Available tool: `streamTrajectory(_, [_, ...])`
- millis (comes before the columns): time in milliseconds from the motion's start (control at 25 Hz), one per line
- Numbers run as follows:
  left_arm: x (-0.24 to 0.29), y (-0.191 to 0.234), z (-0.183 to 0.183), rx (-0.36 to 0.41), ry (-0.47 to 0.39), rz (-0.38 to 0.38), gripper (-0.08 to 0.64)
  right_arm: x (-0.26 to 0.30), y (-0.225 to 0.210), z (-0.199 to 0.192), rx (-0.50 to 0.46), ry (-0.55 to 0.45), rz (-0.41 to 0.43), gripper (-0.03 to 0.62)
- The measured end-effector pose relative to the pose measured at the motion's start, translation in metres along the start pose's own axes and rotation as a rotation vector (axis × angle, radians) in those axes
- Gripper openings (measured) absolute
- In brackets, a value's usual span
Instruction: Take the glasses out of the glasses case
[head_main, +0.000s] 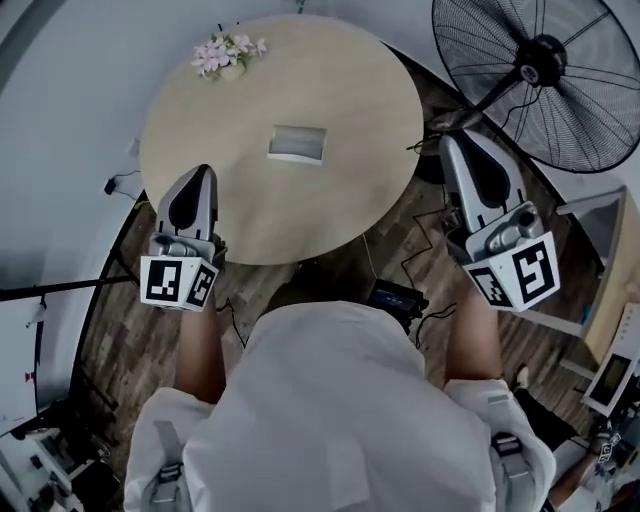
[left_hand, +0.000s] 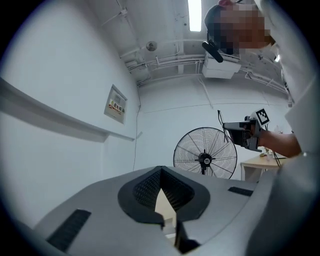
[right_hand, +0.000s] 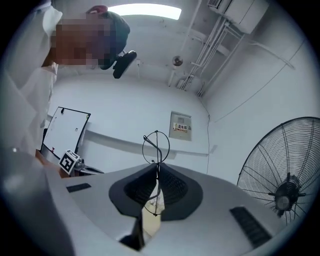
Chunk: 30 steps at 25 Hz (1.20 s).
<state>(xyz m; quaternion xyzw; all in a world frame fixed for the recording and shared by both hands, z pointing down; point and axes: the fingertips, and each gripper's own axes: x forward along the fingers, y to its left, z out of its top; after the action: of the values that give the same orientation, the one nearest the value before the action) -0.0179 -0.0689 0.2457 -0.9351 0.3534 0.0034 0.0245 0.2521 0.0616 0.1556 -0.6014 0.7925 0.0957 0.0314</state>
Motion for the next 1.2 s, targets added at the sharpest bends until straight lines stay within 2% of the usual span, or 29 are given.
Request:
streamTrajectory(200, [-0.034, -0.025, 0.007, -0.021, -0.02, 0.022, 0.012, -0.04, 0.016, -0.009, 0.06, -0.015, -0.001, 0.031])
streamTrajectory(400, [-0.067, -0.043, -0.003, -0.047, 0.01, 0.071, 0.012, -0.063, 0.037, -0.037, 0.149, -0.004, 0.015, 0.031])
streamTrajectory(680, [-0.102, -0.04, -0.022, -0.077, 0.054, 0.124, 0.012, -0.066, 0.068, -0.086, 0.216, 0.024, 0.041, 0.031])
streamTrajectory(760, [-0.103, -0.039, -0.026, -0.082, 0.055, 0.1, 0.012, -0.063, 0.072, -0.102, 0.243, 0.044, 0.037, 0.032])
streamTrajectory(880, [-0.1, -0.037, -0.03, -0.074, 0.043, 0.022, 0.012, -0.057, 0.081, -0.121, 0.273, 0.074, 0.027, 0.032])
streamTrajectory(1200, [-0.085, -0.009, -0.07, -0.118, 0.096, -0.122, 0.012, -0.034, 0.108, -0.155, 0.257, 0.163, -0.019, 0.032])
